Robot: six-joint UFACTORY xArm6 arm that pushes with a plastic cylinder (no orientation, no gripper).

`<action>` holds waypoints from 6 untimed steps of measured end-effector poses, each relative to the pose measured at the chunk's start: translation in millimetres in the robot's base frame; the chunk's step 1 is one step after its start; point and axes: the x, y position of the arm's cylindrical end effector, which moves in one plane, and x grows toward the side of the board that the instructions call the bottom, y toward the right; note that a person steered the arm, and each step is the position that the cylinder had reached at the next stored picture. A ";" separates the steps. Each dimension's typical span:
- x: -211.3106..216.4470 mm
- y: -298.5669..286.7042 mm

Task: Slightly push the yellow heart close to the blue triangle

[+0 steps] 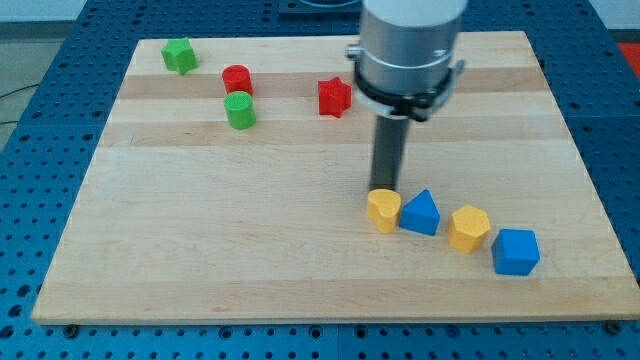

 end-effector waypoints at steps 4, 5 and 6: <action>17.9 47.1; -32.4 41.3; -101.8 29.1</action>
